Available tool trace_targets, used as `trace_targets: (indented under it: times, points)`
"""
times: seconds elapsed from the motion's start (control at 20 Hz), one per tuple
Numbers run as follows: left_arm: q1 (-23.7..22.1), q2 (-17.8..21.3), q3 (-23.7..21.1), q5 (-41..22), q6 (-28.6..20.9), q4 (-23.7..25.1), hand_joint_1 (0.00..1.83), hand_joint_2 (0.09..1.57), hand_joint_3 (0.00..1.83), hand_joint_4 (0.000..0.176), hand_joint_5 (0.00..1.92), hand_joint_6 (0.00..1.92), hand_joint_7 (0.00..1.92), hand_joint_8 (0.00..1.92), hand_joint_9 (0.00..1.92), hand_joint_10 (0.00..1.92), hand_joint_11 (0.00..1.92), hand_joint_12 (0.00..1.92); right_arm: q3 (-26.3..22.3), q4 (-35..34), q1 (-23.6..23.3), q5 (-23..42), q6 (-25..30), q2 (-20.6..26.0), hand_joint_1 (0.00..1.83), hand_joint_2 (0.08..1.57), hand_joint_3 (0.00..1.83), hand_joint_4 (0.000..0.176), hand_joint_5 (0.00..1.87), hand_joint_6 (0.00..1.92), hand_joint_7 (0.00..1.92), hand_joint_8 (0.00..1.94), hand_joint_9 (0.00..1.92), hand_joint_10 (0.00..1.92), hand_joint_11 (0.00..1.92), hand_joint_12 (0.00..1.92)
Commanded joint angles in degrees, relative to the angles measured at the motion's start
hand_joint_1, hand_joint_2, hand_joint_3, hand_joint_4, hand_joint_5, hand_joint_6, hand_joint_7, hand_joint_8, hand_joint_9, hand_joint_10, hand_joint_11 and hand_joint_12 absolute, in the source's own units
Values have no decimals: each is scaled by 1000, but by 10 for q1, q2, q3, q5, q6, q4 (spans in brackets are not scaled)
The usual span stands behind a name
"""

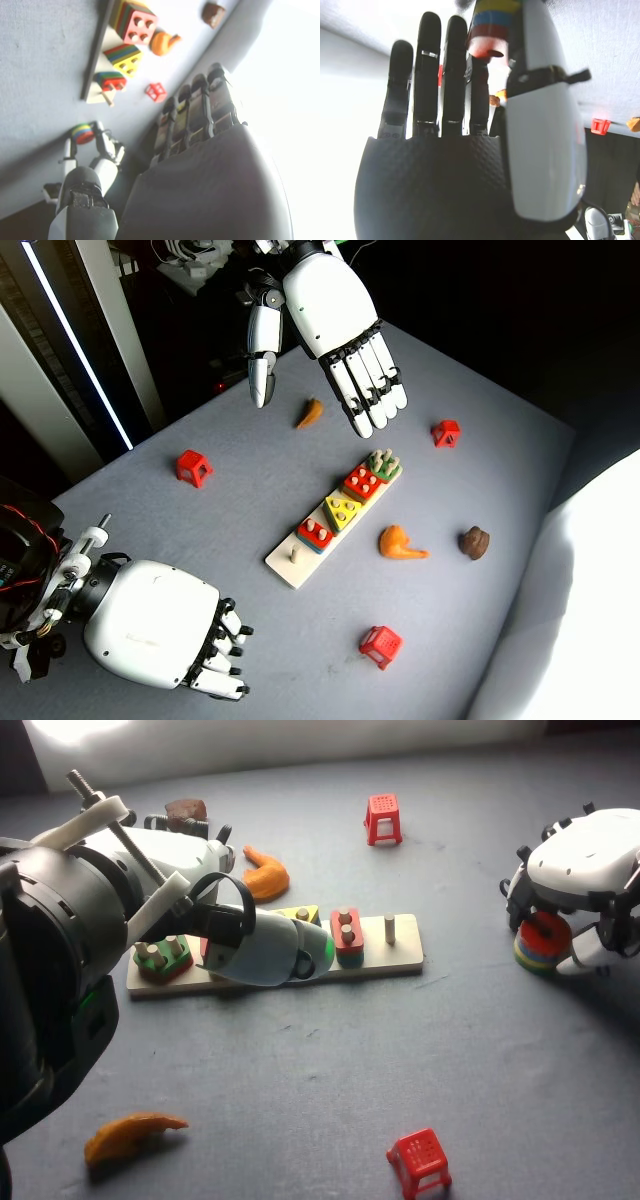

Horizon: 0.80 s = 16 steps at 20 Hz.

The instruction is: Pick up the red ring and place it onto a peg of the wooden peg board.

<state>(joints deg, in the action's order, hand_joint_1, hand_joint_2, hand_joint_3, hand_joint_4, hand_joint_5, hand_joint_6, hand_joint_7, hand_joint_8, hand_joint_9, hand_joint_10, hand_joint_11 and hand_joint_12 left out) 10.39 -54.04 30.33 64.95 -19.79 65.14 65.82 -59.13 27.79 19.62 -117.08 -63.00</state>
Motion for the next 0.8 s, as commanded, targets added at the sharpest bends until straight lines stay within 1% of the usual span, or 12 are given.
trace_targets:
  times: [0.0,0.05,0.1,0.2,0.25,0.4,0.45,0.5,0.55,0.6,0.65,0.75]
  points:
    - [-7,2,3,1,0,51,0,1069,6,0,29,9,0,0,0,0,4,2,2,11,-4,34,-1,2,1385,1081,2,0,1084,694,1082,899,869,1262,453,1553]
    - [-7,2,3,1,0,51,0,1072,6,0,22,5,0,0,0,0,2,1,2,11,-3,34,-1,3,1384,1089,2,0,1057,780,1063,953,853,1243,464,1525]
    - [-7,2,3,1,0,51,0,1074,7,0,18,3,0,0,0,0,0,0,2,11,-3,34,-1,3,1379,1103,3,0,1023,846,1029,995,829,1284,468,1530]
    - [-7,2,3,1,0,51,0,1079,8,0,34,9,0,0,0,0,10,5,2,11,-3,34,-2,4,1387,1083,0,0,1064,779,1070,903,890,1222,476,1504]
    - [-8,2,3,1,0,51,0,1066,1,0,25,3,0,0,0,0,1,0,2,11,-7,34,-2,6,1388,1078,0,0,1063,771,1084,855,908,1223,510,1479]
    - [-8,2,3,1,0,51,0,1071,3,0,24,2,0,0,0,0,2,1,2,11,-19,33,-2,7,1390,1077,0,0,1058,776,1069,845,935,1220,524,1447]
    - [-8,2,3,1,0,51,0,1070,3,0,24,2,0,0,0,0,0,0,1,11,-33,27,-1,8,1389,1081,1,0,1047,774,1053,879,936,1231,517,1446]
    - [-8,2,3,1,0,51,0,1078,6,0,24,2,0,0,0,0,0,0,1,11,-44,21,4,7,1391,1076,0,0,1056,763,1072,847,948,1214,531,1437]
    - [-8,2,3,1,0,51,0,1074,4,0,18,0,0,0,0,0,0,0,1,11,-52,12,11,6,1387,1084,2,0,1038,793,1047,902,925,1231,506,1433]
    - [-8,2,3,1,0,51,0,1082,7,0,17,0,0,0,0,0,0,0,1,11,-62,-1,16,3,1387,1085,2,0,1028,812,1049,904,924,1226,503,1431]
    - [-8,2,3,1,0,51,0,1077,4,0,21,2,0,0,0,0,7,3,1,11,-74,-15,20,0,1387,1084,0,0,1034,809,1064,874,918,1231,504,1441]
    - [-8,2,3,1,0,51,0,1081,5,0,13,0,0,0,0,0,2,1,1,5,-100,-39,21,-8,1392,1065,0,0,1077,748,1107,785,961,1172,538,1418]
